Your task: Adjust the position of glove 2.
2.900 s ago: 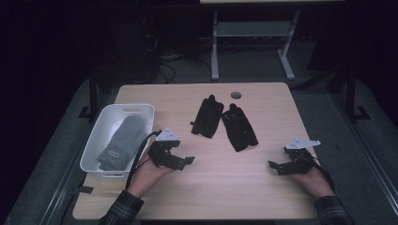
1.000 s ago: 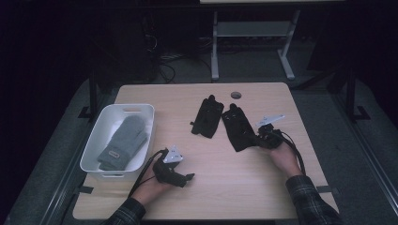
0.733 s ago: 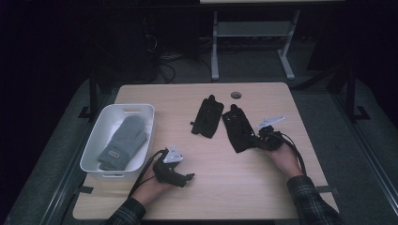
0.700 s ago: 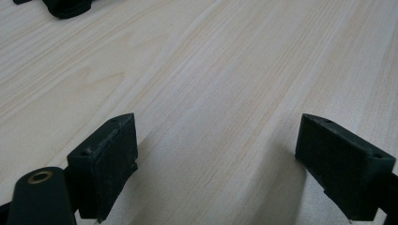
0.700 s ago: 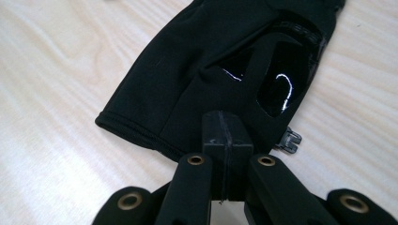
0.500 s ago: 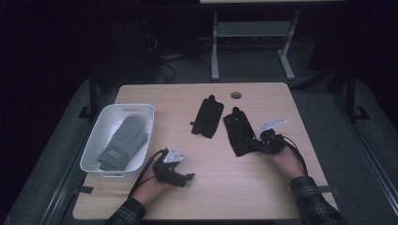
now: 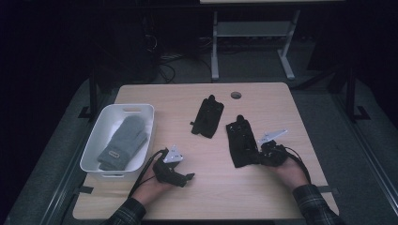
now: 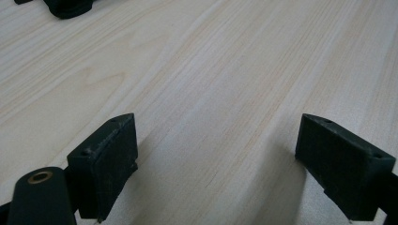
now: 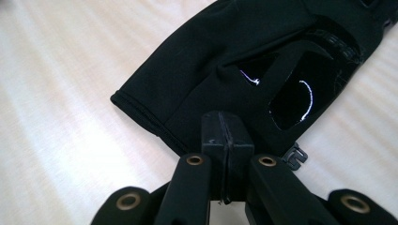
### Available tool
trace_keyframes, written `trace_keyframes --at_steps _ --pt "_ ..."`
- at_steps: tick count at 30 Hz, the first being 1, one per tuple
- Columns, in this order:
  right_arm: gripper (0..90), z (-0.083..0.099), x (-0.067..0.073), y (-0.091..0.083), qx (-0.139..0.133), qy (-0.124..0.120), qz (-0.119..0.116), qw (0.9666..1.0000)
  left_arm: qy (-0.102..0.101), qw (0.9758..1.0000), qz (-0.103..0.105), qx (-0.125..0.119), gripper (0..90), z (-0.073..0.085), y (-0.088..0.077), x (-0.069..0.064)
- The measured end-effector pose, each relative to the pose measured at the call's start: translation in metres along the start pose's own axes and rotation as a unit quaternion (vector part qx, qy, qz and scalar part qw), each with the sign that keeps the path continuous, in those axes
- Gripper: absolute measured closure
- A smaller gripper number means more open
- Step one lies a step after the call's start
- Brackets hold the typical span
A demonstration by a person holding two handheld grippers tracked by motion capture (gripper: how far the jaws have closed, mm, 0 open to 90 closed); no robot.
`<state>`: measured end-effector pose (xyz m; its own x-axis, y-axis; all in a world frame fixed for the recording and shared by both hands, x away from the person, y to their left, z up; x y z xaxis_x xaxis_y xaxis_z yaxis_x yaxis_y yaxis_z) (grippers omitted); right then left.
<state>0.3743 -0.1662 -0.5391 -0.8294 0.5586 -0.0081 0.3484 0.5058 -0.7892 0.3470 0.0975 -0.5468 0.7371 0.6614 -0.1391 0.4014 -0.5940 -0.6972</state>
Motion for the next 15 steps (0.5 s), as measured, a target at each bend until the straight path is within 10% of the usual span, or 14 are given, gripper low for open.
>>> trace_keyframes --at_steps 15 --pt "88.4 0.024 0.047 -0.021 0.008 -0.013 -0.028 0.9995 0.0 1.0 0.001 -0.003 12.3 0.0 0.001 0.0"
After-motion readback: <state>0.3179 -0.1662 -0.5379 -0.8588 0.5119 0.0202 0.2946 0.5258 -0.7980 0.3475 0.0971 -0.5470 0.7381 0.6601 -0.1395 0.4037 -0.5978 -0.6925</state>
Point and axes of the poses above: each handheld gripper's, and its own axes: y roughly forward along the jaws, z roughly out of its underside, x roughly to its left, the point moved 10 cm from there along y, roughly forward along the jaws, and after that the axes turned 11 degrees about -y, right-handed, at the moved point
